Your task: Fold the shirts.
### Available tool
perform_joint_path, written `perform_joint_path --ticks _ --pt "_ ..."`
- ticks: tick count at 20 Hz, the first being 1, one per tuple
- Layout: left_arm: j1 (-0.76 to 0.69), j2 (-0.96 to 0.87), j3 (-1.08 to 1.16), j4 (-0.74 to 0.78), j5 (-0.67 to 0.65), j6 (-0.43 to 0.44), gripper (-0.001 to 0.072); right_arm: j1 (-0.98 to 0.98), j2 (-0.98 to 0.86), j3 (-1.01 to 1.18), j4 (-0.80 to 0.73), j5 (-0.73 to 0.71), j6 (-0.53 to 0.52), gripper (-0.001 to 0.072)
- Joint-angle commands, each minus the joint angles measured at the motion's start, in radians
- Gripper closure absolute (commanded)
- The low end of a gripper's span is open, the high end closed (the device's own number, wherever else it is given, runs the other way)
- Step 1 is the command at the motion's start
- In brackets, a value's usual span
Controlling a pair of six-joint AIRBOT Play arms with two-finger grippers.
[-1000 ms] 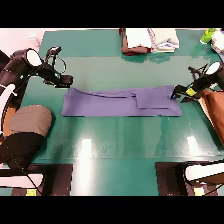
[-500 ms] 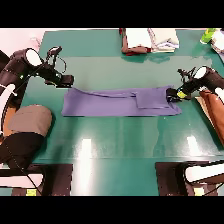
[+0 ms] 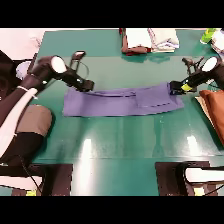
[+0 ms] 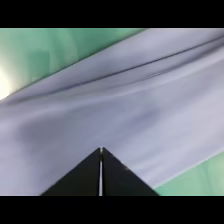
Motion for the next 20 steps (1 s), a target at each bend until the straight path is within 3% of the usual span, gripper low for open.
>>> perform_joint_path --ticks 1,7,13,20 --pt "-0.114 -0.092 0.037 -0.100 0.156 -0.004 0.0679 0.050 0.057 0.115 0.007 0.115 0.002 0.0695" --pt "-0.221 -0.297 0.201 -0.138 0.140 -0.004 0.0679 0.202 0.065 0.323 0.008 0.186 0.042 0.0694" --pt "-0.237 -0.348 0.216 -0.182 0.130 0.023 0.0679 0.309 0.064 0.435 0.007 0.190 0.066 0.0695" --pt "-0.234 -0.348 0.216 -0.040 0.064 0.014 0.0679 0.387 0.064 0.452 0.008 0.177 0.099 0.0695"
